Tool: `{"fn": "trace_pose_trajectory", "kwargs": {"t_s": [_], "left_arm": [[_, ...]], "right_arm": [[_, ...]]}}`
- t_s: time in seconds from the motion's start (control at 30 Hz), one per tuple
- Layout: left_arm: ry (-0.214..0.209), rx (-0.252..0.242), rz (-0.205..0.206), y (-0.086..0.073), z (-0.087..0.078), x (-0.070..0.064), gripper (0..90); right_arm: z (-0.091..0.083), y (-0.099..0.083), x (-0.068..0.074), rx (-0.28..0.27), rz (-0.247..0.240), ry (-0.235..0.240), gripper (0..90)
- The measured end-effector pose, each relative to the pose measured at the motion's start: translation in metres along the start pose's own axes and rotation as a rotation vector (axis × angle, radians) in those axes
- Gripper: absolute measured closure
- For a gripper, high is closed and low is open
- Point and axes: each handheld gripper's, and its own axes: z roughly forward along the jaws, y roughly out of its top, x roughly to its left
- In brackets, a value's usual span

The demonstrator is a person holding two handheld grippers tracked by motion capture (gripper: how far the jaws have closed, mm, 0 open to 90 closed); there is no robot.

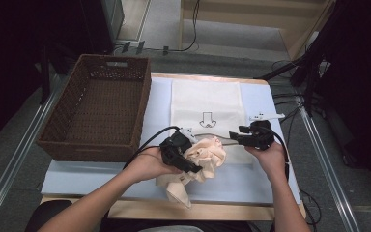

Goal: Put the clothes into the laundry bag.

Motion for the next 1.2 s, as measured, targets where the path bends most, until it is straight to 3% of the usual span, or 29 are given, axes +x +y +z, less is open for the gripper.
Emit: {"fn": "trace_pose_trajectory", "kwargs": {"t_s": [0.23, 0.53, 0.73, 0.83, 0.93, 1.07, 1.2], "left_arm": [[0.025, 0.024, 0.019, -0.006, 0.014, 0.005, 48.5], [0.027, 0.003, -0.006, -0.012, 0.031, 0.011, 45.7], [0.059, -0.009, 0.021, -0.015, 0.037, 0.009, 44.1], [0.061, -0.017, 0.004, -0.016, 0.039, 0.011, 40.7], [0.022, -0.008, -0.041, -0.015, 0.041, 0.015, 37.1], [0.009, -0.032, -0.065, -0.019, 0.043, 0.017, 34.4], [0.017, -0.068, -0.072, -0.024, 0.044, 0.016, 34.2]], "right_arm": [[0.001, 0.000, 0.001, 0.004, -0.009, 0.003, 47.8], [0.000, -0.001, 0.001, 0.000, 0.000, 0.010, 49.1], [0.001, -0.002, 0.005, 0.000, -0.030, 0.019, 51.4], [0.002, -0.002, 0.008, -0.023, -0.025, 0.044, 53.2], [0.003, -0.001, 0.012, -0.034, -0.056, 0.046, 54.2], [0.010, 0.001, 0.016, 0.001, -0.049, 0.049, 47.7], [0.018, 0.002, 0.021, 0.031, -0.082, 0.035, 45.1]]}}
